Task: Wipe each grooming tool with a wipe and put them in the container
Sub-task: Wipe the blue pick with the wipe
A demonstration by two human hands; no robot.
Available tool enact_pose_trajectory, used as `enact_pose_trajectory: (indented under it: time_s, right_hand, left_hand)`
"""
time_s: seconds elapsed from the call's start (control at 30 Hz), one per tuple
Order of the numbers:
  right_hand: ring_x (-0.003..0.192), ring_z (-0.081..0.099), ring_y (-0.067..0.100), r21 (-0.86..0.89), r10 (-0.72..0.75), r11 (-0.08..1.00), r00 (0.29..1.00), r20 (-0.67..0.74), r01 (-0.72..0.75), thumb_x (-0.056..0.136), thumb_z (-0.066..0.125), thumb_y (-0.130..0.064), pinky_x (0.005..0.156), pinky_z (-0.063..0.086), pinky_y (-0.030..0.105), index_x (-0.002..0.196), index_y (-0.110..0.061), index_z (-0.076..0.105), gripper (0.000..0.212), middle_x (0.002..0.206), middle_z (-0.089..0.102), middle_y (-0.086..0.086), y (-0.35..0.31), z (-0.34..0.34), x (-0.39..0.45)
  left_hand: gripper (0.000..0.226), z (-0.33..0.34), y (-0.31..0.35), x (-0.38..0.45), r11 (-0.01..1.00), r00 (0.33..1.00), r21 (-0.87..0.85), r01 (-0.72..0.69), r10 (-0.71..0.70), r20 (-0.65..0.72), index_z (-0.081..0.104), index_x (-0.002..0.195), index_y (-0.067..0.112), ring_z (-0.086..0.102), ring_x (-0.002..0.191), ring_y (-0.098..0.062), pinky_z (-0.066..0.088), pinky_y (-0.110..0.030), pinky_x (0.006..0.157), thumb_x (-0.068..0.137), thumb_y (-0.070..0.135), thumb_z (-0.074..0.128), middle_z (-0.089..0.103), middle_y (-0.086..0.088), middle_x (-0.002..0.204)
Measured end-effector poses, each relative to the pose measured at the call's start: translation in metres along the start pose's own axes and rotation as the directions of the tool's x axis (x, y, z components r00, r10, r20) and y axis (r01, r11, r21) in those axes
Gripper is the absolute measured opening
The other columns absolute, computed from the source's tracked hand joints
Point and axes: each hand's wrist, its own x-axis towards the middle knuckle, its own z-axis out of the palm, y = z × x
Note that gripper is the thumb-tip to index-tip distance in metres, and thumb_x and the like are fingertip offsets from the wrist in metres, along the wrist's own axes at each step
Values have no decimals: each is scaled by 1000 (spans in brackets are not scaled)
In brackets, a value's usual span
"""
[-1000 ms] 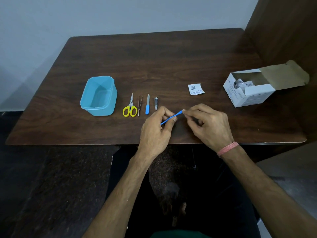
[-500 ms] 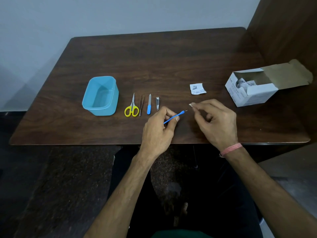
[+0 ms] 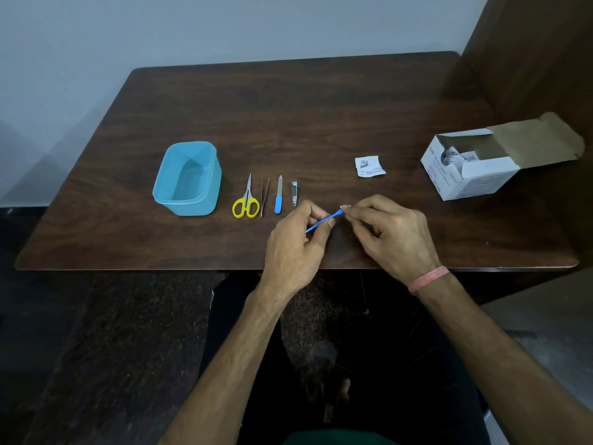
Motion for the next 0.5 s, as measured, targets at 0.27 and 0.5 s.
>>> enact_pose_trajectory:
  time_s: [0.27, 0.5]
  right_hand:
    - [62, 48, 1, 70, 115, 992, 975, -191, -103, 104, 78, -19, 60, 57, 35, 115, -20, 87, 15, 106, 78, -6, 2, 0, 2]
    - [71, 65, 7, -4, -27, 1000, 998, -48, 27, 102, 78, -16, 60, 59, 37, 119, -27, 85, 22, 107, 77, -11, -3, -4, -3]
  left_hand:
    - [11, 1, 2, -1, 1000, 1000, -12, 17, -17, -8, 70, 97, 27, 73, 91, -10, 60, -42, 84, 107, 26, 73, 77, 15, 92]
    - [11, 1, 1, -4, 1000, 1000, -13, 14, -14, 2, 70, 97, 29, 73, 89, -10, 60, -45, 83, 107, 28, 73, 76, 15, 92]
